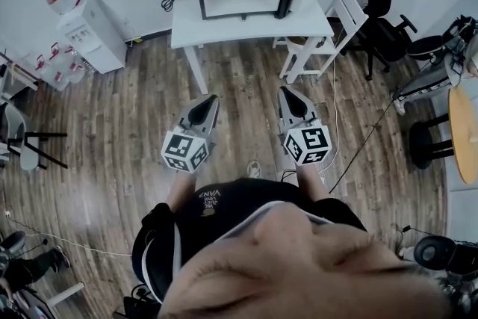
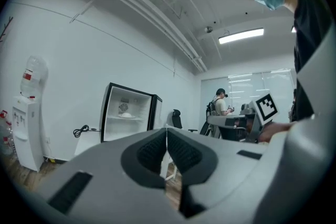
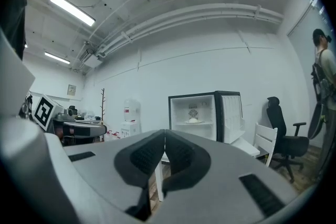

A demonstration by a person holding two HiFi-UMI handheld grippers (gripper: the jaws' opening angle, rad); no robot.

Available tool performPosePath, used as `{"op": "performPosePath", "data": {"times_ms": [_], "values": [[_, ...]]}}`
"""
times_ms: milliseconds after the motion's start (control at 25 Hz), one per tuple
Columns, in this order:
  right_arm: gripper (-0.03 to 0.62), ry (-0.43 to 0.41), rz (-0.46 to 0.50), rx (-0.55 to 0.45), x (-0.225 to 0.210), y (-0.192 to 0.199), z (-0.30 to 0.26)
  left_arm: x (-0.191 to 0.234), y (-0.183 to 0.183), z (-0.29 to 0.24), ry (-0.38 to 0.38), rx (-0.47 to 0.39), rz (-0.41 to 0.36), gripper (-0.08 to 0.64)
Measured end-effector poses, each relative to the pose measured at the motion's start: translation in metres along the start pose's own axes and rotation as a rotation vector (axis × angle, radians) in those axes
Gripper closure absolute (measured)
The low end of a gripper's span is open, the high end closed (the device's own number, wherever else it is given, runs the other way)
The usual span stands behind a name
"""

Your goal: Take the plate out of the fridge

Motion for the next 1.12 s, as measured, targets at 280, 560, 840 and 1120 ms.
{"op": "performPosePath", "data": {"times_ms": [280, 560, 840, 1120], "values": [[0.580, -0.031, 0.002, -0.007, -0.046, 0.000, -0.030, 0.005, -0.002, -0.050, -0.043, 0.001, -0.001, 0.543], [0.580, -0.076, 0.006, -0.010, -0.085, -0.001, -0.058, 0.011, 0.000, -0.091, -0.094, -0.001, 0.012, 0.543], [0.580, -0.097, -0.009, 0.010, -0.110, 0.008, -0.081, 0.016, 0.008, -0.116, -0.118, 0.015, 0.029, 0.543], [0.581, -0.096, -0.010, 0.018, -0.119, 0.009, -0.115, 0.047, 0.007, -0.140, -0.129, 0.003, 0.060, 0.543]]}}
Point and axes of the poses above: the fingertips, and each gripper's own axes: z backward along the fingers, x to its left, y out of its underside, the point moved 4 cm from there along z, backward along the fingers, and after that the axes turned 1 degree about -y, right-handed, at the moved point
